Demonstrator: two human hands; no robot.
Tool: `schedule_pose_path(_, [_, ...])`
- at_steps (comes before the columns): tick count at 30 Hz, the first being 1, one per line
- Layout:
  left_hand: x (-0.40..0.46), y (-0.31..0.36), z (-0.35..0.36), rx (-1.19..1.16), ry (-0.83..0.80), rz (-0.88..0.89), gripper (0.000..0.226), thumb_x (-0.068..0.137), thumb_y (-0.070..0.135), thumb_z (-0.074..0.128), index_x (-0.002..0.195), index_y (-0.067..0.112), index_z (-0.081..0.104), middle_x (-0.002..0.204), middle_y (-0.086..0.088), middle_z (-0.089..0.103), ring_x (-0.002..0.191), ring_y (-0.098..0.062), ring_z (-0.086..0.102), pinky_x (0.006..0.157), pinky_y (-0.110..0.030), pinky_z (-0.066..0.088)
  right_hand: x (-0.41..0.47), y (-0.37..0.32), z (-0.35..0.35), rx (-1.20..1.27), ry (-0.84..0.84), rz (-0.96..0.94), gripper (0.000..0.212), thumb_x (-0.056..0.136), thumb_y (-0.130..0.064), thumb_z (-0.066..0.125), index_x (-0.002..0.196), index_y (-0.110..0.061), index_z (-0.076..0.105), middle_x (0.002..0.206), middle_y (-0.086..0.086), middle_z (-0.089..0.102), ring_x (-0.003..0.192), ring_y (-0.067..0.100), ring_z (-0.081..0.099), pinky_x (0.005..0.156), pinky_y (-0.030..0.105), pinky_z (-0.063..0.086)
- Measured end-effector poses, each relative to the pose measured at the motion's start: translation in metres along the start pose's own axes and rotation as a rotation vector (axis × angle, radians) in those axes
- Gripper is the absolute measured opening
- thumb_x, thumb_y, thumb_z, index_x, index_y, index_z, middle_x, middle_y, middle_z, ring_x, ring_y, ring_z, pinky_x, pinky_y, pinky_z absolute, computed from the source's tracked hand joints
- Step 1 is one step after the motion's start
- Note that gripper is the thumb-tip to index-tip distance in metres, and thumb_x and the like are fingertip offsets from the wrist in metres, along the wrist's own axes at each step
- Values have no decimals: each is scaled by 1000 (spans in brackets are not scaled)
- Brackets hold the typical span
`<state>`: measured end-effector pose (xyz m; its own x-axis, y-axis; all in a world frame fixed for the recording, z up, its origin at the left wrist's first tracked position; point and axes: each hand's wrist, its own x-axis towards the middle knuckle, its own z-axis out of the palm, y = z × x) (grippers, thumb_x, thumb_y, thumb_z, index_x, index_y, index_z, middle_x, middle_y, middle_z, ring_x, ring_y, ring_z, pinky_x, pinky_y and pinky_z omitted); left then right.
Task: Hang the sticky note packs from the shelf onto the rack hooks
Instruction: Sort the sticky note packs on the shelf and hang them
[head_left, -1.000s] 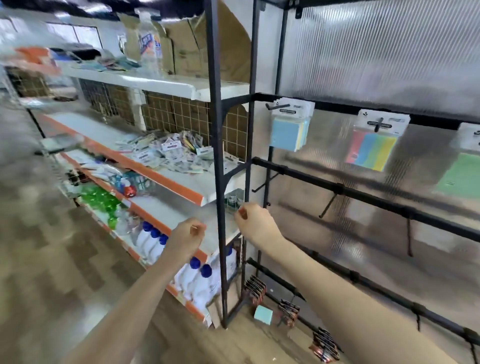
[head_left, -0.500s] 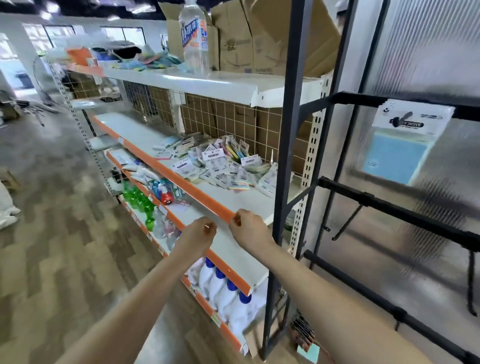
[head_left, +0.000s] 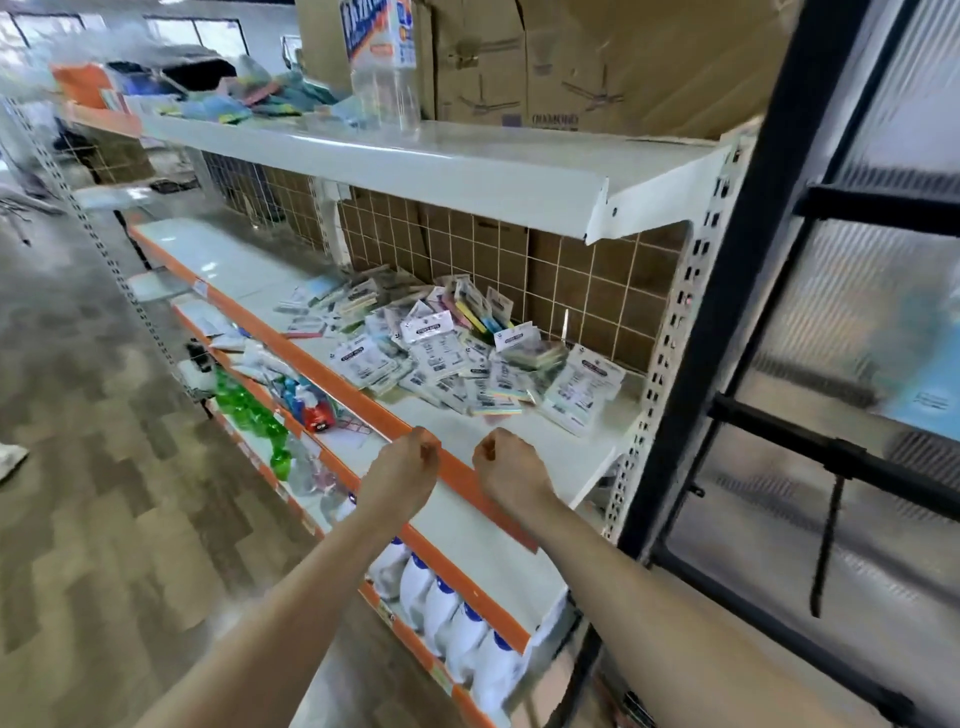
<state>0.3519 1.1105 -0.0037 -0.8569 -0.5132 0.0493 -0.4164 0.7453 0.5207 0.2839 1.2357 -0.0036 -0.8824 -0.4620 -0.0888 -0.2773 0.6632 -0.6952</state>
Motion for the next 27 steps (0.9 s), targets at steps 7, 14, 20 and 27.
schedule_pose_path(7, [77,-13,9,-14,56,176,27,93,11,47,118,16,56,117,-6,62,108,-26,57,81,-36,48,63,-8,13,-33,175,22,22,92,-12,49,108,-4,61,112,15,64,108,31,57,88,32,43])
schedule_pose_path(14, [158,-36,14,123,41,440,36,90,12,52,126,11,50,129,-8,52,125,-25,42,99,-35,39,131,-17,28,-175,267,138,41,94,-22,49,130,-3,50,134,18,47,129,33,39,106,37,31])
schedule_pose_path(20, [201,-66,26,244,-50,486,54,94,41,50,138,16,33,145,-7,36,138,-25,31,108,-41,33,160,-15,58,-273,299,305,59,97,-31,46,145,-2,27,149,19,31,139,35,23,115,42,21])
schedule_pose_path(27, [207,-75,38,274,130,565,59,71,43,80,111,3,63,101,-18,64,94,-36,64,76,-47,52,159,-12,76,-354,463,251,52,100,-43,42,141,-12,41,143,9,43,136,27,30,114,32,19])
